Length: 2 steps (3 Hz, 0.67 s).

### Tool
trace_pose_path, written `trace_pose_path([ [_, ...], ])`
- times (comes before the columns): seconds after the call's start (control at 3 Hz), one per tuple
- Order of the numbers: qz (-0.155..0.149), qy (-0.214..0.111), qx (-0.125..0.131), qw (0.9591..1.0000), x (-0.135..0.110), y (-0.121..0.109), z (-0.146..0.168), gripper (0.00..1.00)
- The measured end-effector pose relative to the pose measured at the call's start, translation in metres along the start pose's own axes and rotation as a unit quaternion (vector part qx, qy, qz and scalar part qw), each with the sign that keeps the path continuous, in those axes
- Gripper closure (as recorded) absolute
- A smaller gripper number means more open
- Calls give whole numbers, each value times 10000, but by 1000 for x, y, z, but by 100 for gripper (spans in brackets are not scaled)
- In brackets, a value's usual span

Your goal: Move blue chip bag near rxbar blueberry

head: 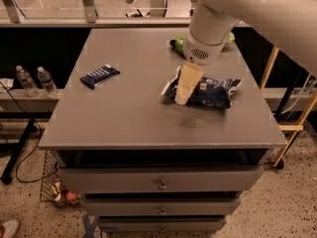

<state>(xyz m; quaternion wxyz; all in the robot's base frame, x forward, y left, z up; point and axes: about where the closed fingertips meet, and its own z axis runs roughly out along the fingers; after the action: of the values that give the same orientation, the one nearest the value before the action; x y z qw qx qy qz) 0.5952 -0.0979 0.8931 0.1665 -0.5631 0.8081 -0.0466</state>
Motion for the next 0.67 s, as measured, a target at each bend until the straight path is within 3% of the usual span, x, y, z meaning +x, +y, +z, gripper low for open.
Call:
trace_pose_path([
  [0.33, 13, 179, -20, 9998, -2, -6, 23, 0],
  [0.67, 44, 283, -63, 9996, 1, -8, 38, 16],
])
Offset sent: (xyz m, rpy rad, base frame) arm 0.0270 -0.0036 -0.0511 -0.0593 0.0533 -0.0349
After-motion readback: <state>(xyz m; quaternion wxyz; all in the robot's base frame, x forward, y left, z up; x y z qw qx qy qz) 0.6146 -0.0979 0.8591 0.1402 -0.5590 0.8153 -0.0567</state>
